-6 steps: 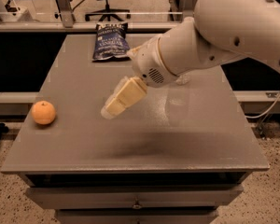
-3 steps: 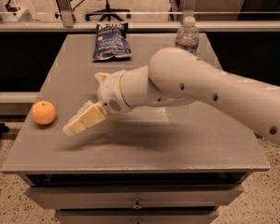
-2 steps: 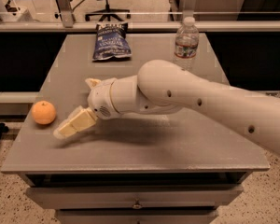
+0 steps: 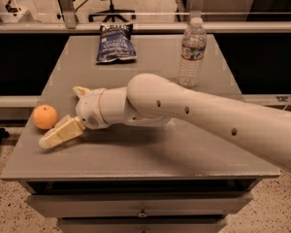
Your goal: Move orange near water bottle
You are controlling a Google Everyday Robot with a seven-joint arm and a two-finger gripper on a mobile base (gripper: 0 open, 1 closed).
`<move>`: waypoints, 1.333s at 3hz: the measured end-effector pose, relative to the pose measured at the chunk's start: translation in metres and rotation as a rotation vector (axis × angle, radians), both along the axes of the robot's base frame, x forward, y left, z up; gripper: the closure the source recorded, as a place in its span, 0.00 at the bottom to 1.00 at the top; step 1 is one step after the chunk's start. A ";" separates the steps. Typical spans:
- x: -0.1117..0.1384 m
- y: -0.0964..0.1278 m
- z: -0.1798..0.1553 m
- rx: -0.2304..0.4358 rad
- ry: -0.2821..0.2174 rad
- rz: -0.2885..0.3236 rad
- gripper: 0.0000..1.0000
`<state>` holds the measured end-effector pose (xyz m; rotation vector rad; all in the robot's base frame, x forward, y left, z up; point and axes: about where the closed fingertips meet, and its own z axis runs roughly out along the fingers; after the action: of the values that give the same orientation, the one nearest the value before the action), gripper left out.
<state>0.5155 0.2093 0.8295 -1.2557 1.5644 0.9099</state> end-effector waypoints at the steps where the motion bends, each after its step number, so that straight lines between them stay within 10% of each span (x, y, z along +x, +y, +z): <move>1: 0.000 0.014 0.003 0.030 0.008 0.008 0.18; 4: -0.007 0.009 0.021 0.046 0.033 -0.022 0.87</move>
Offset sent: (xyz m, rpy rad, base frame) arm 0.0007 0.0321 0.0218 0.0830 0.0242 0.0193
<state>0.5084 0.2187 0.8504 -1.1940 1.5713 0.9520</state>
